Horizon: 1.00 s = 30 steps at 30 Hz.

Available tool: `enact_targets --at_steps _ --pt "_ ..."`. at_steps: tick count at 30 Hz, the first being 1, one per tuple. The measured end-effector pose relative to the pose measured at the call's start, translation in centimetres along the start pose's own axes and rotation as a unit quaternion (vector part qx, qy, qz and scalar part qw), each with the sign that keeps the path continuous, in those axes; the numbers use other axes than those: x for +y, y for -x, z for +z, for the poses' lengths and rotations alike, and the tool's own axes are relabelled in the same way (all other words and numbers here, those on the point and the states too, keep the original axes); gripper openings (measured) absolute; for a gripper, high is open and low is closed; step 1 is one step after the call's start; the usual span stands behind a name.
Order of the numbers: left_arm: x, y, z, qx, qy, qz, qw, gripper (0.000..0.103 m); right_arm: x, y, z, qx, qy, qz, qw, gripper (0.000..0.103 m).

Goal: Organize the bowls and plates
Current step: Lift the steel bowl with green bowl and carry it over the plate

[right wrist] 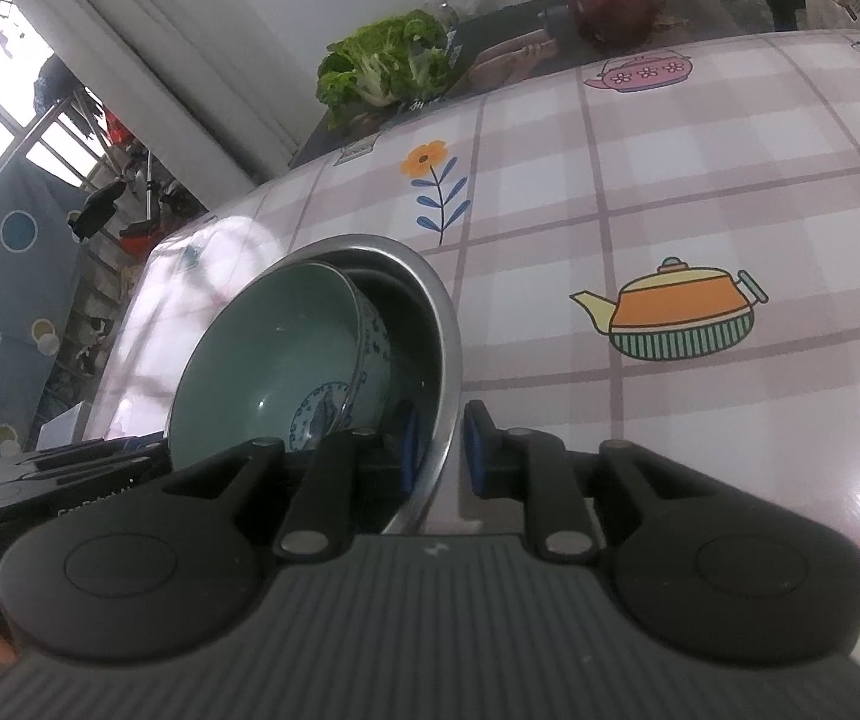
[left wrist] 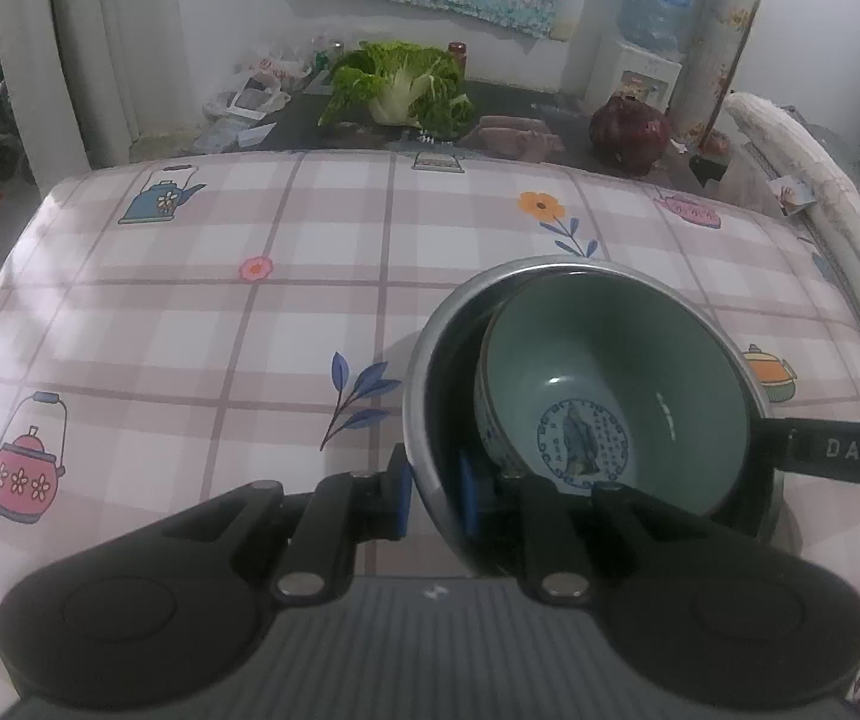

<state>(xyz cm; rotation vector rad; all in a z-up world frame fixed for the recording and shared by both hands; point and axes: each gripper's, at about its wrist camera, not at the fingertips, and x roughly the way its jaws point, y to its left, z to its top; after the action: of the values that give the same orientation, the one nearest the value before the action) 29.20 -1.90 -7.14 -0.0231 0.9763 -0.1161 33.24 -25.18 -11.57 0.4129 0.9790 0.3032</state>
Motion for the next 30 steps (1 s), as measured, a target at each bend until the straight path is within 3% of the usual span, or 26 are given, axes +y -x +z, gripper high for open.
enact_targets --at_steps 10,30 --pt "-0.2 0.4 -0.4 -0.01 0.003 0.004 0.9999 0.017 0.0 -0.1 -0.2 -0.01 0.007 0.01 1.0 0.012" --pt "-0.8 1.9 0.2 -0.032 0.003 0.006 0.9995 0.016 0.1 1.0 -0.3 -0.038 0.015 0.016 0.999 0.013"
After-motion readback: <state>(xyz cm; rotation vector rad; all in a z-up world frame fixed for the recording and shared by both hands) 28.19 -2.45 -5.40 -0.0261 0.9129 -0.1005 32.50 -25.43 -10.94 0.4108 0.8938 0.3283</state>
